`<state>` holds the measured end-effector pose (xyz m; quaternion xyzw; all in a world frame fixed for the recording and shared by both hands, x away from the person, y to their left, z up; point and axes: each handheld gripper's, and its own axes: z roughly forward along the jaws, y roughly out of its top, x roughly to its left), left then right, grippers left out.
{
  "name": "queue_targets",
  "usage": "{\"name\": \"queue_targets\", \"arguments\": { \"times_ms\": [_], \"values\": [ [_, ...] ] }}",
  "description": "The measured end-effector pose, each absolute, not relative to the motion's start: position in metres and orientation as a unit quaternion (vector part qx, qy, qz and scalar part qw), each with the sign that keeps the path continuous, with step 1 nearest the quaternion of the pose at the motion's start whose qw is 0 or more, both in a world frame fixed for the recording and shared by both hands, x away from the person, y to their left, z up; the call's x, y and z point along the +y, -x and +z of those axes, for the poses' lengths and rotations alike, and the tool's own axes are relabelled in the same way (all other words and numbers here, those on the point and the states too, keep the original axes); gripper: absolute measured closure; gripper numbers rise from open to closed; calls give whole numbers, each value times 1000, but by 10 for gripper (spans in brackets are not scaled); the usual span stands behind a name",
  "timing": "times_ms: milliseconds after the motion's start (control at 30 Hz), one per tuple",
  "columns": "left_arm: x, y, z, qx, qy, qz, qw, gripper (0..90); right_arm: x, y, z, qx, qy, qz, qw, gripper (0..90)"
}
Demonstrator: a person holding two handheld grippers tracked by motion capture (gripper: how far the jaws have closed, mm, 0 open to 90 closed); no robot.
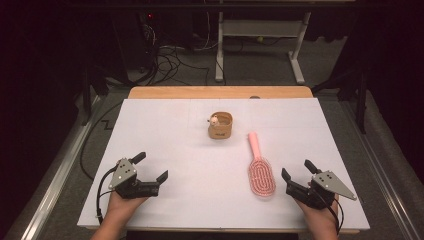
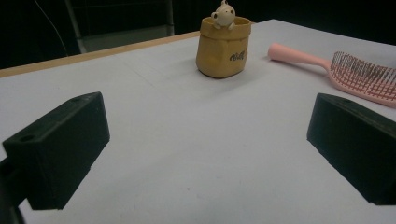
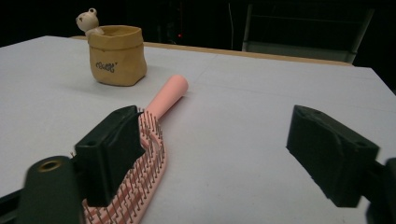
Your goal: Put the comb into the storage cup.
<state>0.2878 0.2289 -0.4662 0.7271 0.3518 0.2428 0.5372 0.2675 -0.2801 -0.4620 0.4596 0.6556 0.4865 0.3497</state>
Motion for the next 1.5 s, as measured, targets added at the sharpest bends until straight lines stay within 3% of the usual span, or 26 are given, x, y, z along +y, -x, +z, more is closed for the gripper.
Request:
{"name": "queue_targets", "arguments": {
  "times_ms": [167, 200, 367, 400, 433, 467, 500, 600, 1300, 1500],
  "values": [
    [229, -288, -466, 352, -727, 244, 537, 0, -282, -268, -462, 659, -468, 485, 334, 357],
    [230, -288, -466, 353, -727, 245, 536, 0, -281, -269, -462, 667, -464, 484, 325, 440],
    [230, -288, -466, 352, -727, 242, 537, 0, -277, -270, -460, 682, -458, 476, 315, 546],
    [229, -288, -466, 352, -727, 240, 539, 0, -276, -270, -459, 694, -453, 475, 297, 652],
    [229, -288, -466, 352, -727, 240, 539, 0, -276, -270, -459, 694, -453, 475, 297, 652],
    [229, -289, -467, 351, -729, 239, 537, 0, -273, -271, -459, 697, -453, 474, 289, 729],
    [229, -289, -467, 351, -729, 239, 537, 0, -273, -271, -459, 697, -453, 474, 289, 729],
    [228, -289, -468, 351, -731, 239, 535, 0, -266, -271, -457, 710, -441, 479, 270, 872],
    [227, -289, -468, 341, -733, 234, 540, 0, -183, -255, -466, 802, -367, 434, 183, 900],
    [226, -288, -469, 339, -734, 231, 540, 0, -171, -257, -475, 825, -368, 387, 184, 900]
  ]
}}
